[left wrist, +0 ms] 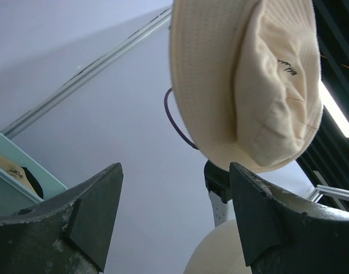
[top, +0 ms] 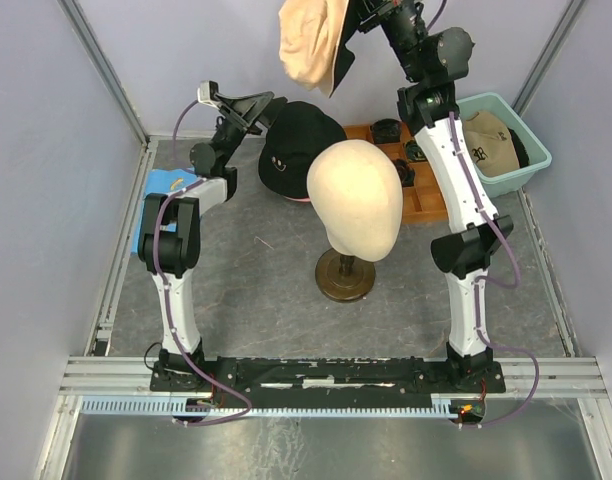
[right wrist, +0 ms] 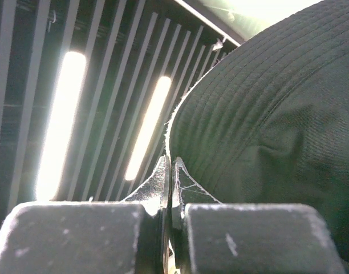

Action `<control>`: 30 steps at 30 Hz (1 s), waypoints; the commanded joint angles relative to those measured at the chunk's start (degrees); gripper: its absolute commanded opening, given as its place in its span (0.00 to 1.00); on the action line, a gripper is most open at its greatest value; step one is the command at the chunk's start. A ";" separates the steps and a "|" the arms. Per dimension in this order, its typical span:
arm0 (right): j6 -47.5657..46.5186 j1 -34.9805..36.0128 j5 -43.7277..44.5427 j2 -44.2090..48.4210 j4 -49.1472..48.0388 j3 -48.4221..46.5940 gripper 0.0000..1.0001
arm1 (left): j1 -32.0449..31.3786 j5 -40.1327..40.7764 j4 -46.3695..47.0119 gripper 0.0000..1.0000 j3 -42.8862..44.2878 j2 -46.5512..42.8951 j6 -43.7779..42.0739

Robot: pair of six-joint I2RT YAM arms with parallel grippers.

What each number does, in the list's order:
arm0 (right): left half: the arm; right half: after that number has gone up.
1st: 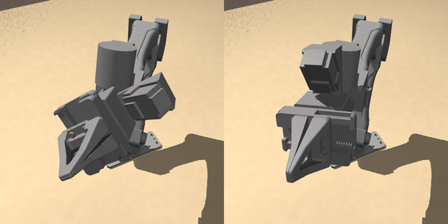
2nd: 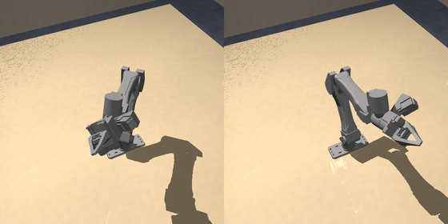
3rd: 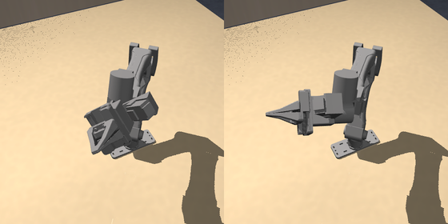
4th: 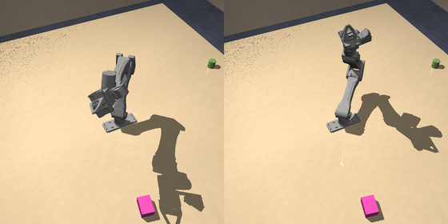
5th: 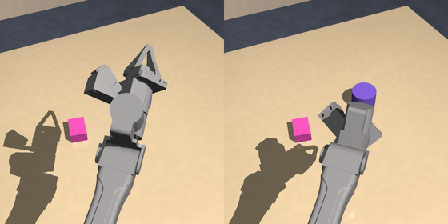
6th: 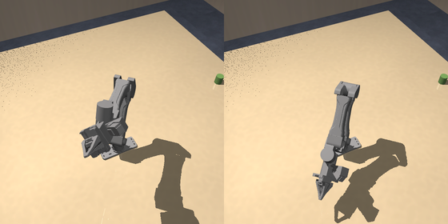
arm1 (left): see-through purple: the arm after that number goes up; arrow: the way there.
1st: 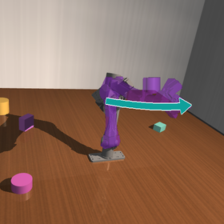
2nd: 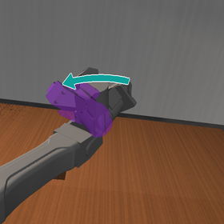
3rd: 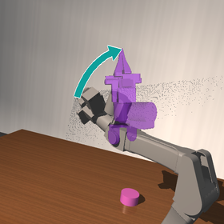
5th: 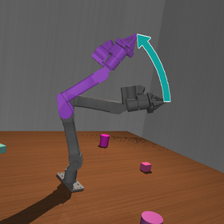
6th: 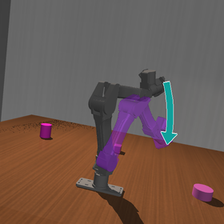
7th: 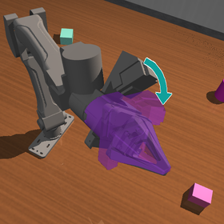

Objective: Stack the hats
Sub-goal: Stack the hat on the hat.

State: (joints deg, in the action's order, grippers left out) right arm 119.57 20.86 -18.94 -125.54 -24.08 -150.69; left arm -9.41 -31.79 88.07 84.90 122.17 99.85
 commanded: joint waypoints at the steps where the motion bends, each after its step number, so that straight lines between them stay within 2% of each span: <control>1: 7.50 3.31 3.12 5.57 -1.26 -1.28 0.00 | -2.28 1.04 11.07 0.82 2.24 -4.17 -0.89; 16: 0.88 11.77 6.06 10.63 -2.11 5.51 0.00 | -4.94 9.40 11.07 0.86 1.37 -10.05 -1.43; 21: -0.06 11.92 7.53 11.58 -3.28 7.03 0.00 | -4.96 8.16 11.12 0.86 -5.37 -14.50 -2.11; 26: -0.23 12.01 7.94 10.51 -2.74 4.72 0.00 | -4.53 7.16 11.12 0.87 -13.74 -17.79 -5.08; 30: -0.32 12.04 8.01 10.66 -2.64 4.83 0.00 | -4.27 6.55 11.11 0.87 -15.46 -18.95 -5.80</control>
State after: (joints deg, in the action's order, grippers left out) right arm 119.52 32.75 -12.21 -117.80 -23.49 -143.37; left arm -14.15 -24.23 88.12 70.28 106.43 97.86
